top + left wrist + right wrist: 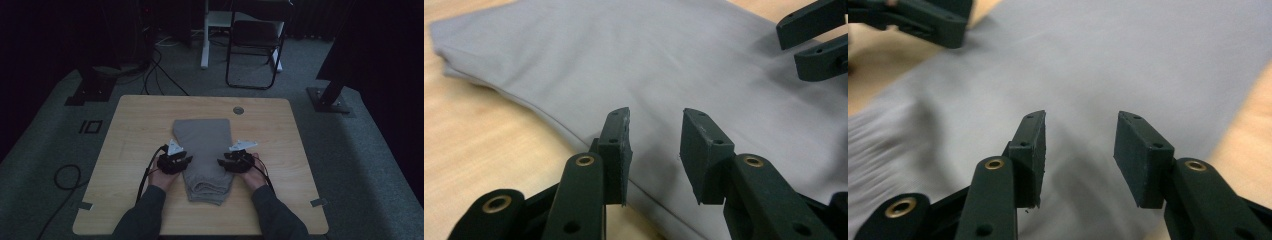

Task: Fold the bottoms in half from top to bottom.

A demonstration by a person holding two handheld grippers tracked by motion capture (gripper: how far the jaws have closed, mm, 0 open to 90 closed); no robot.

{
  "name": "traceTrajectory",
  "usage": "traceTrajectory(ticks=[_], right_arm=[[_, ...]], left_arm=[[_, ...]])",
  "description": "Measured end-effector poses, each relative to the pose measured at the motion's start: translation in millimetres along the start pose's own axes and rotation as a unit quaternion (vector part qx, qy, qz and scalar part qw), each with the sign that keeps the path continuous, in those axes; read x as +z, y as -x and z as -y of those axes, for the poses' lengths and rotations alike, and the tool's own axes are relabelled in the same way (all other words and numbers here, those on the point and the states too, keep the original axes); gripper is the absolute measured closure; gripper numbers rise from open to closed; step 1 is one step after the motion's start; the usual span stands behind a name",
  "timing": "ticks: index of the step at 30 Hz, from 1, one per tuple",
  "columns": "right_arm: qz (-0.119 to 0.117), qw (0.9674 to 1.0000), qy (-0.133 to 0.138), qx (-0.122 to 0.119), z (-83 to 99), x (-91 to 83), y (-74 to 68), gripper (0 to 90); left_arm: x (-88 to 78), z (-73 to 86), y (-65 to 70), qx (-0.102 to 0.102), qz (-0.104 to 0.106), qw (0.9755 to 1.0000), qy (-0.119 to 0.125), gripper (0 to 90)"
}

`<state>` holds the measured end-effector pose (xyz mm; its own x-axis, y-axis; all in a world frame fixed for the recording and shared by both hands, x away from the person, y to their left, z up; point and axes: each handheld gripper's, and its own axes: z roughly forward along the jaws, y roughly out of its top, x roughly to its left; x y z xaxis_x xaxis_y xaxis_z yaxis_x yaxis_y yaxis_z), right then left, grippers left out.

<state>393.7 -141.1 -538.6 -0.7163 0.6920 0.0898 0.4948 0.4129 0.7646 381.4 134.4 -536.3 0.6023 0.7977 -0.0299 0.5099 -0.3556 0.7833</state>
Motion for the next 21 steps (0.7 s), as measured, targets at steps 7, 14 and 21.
traceTrajectory(ticks=[7, 14, 21], right_arm=[[0.049, 0.9984, 0.012, 0.027, -24.7, 28.1, 31.9, 54.4], [0.073, 0.9963, 0.020, 0.043, -37.8, 47.2, 47.7, 56.4], [0.088, 0.9954, 0.002, 0.036, -37.4, 61.7, 46.6, 56.8]], left_arm=[[27.7, -18.1, -22.6, -0.014, -0.029, 0.9994, -0.007, 63.7], [48.1, -24.2, -40.2, -0.045, -0.035, 0.9981, -0.023, 63.0], [49.0, -21.7, -40.7, -0.041, -0.035, 0.9981, -0.030, 63.0]])
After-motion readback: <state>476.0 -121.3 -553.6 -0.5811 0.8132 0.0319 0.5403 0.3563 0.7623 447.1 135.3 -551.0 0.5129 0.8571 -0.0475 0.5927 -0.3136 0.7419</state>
